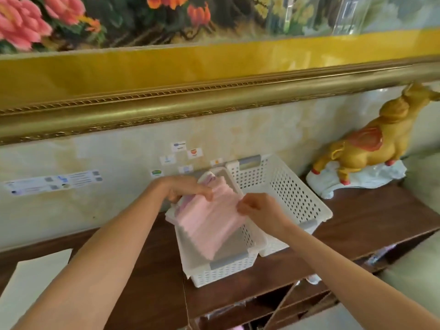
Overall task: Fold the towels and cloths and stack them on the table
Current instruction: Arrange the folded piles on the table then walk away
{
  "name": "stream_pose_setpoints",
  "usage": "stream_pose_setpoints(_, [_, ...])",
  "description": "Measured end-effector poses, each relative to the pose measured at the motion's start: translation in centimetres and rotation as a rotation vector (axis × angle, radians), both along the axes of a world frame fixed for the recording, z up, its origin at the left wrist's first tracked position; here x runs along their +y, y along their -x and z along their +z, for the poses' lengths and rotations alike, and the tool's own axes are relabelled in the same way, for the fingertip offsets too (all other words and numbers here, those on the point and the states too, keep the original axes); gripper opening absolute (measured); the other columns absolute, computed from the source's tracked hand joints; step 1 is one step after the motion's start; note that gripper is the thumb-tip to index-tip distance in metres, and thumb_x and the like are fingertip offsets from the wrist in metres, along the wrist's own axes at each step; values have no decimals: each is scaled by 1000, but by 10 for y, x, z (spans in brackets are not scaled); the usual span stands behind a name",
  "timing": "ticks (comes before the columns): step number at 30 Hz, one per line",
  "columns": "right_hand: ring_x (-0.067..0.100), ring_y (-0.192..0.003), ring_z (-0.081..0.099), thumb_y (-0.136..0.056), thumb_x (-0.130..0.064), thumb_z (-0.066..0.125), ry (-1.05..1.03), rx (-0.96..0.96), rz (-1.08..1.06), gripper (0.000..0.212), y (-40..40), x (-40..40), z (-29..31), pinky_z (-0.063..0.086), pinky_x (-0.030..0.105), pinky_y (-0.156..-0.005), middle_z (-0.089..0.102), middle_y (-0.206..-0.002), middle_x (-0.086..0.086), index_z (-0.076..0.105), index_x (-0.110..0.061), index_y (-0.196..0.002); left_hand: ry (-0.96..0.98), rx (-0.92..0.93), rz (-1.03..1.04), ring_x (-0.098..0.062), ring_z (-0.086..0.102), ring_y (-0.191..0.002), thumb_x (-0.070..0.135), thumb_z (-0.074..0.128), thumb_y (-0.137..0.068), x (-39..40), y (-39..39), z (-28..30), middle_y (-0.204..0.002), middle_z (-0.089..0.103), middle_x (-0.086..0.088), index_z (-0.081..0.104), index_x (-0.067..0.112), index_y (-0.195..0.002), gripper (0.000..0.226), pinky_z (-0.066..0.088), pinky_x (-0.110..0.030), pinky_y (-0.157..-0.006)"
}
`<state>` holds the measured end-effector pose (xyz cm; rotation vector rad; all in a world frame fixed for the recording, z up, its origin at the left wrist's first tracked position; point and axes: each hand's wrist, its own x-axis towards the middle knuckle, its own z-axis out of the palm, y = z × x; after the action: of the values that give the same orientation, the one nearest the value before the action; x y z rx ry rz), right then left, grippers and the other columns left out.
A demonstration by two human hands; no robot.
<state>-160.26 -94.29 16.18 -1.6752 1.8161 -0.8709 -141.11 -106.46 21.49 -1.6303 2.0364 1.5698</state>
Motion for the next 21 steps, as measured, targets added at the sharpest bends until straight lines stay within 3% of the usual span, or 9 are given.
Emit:
stream_pose_setpoints(2, [15, -82, 62, -90, -17, 62, 54, 89, -12, 12, 10, 0, -5, 49, 18, -73, 68, -93, 0, 69, -8, -92, 40, -114, -149, -18, 70, -85, 33, 75, -70, -4, 18, 0, -96, 72, -4, 65, 8, -101, 41, 58, -31, -72])
stream_pose_setpoints(5, [10, -81, 52, -88, -19, 65, -19, 221, 9, 20, 25, 1, -12, 39, 11, -64, 59, -104, -2, 58, -13, -106, 245, -384, -446, -20, 61, -99, 53, 72, -58, -4, 42, 0, -111, 59, 0, 55, 9, -115, 73, 53, -36, -90])
stream_pose_setpoints(7, [9, -76, 52, -88, -21, 65, -75, 224, 33, 26, 32, -2, -14, 40, 17, -66, 61, -104, 0, 53, -14, -110, 324, -479, -567, -17, 60, -94, 52, 69, -69, -1, 54, -2, -108, 60, 1, 56, 10, -115, 64, 53, -35, -87])
stream_pose_setpoints(10, [10, -64, 58, -87, -22, 68, -127, 135, 44, 36, 39, -11, -15, 47, 18, -57, 61, -98, -1, 50, -16, -118, 360, -512, -657, -14, 57, -73, 48, 66, -78, 14, 71, -11, -87, 61, 3, 58, 15, -88, 36, 48, -28, -65])
stream_pose_setpoints(12, [9, -50, 59, -88, -23, 67, -194, 103, 69, 36, 45, -16, -20, 47, 15, -49, 64, -98, 0, 53, -15, -120, 334, -523, -684, -18, 58, -83, 48, 66, -80, 24, 79, -25, -102, 63, -2, 60, 9, -103, 45, 49, -28, -73])
stream_pose_setpoints(15, [4, -40, 54, -92, -23, 61, -246, 70, 108, 38, 48, -20, -28, 45, 14, -51, 73, -91, 8, 54, -13, -127, 265, -555, -630, -24, 57, -107, 51, 67, -79, 33, 77, -40, -125, 58, -6, 50, 8, -131, 69, 49, -35, -94])
stream_pose_setpoints(21, [-1, -35, 49, -95, -22, 54, -227, 85, 131, 39, 49, -24, -34, 35, 8, -42, 73, -86, 13, 50, -11, -133, 194, -552, -666, -22, 57, -108, 52, 66, -78, 43, 76, -40, -123, 59, -4, 51, 13, -128, 66, 49, -36, -95])
